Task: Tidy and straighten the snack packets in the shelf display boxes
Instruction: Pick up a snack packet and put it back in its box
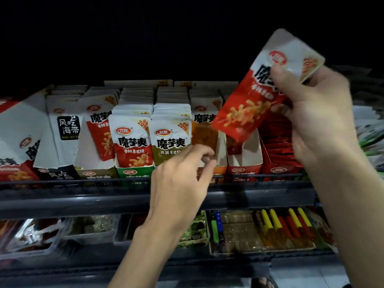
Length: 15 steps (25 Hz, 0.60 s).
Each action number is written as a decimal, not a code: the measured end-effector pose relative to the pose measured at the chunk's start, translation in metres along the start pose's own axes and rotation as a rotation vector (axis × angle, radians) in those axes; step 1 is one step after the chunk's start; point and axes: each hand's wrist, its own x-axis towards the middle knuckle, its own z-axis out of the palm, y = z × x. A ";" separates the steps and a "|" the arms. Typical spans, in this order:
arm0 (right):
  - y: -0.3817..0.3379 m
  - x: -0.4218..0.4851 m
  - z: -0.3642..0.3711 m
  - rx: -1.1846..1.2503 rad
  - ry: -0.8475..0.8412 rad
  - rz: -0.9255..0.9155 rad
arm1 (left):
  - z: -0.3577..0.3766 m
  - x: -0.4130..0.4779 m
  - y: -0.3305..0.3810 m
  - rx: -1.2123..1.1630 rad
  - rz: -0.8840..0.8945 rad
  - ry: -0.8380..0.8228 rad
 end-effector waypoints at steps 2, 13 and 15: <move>0.012 0.006 -0.007 -0.115 0.054 -0.125 | 0.008 -0.001 0.001 0.131 0.101 -0.037; 0.073 0.006 0.010 -0.614 -0.105 -0.241 | 0.033 0.000 0.002 0.188 0.101 -0.213; 0.081 0.011 0.010 -0.635 -0.128 -0.237 | 0.033 0.000 0.002 0.170 0.094 -0.215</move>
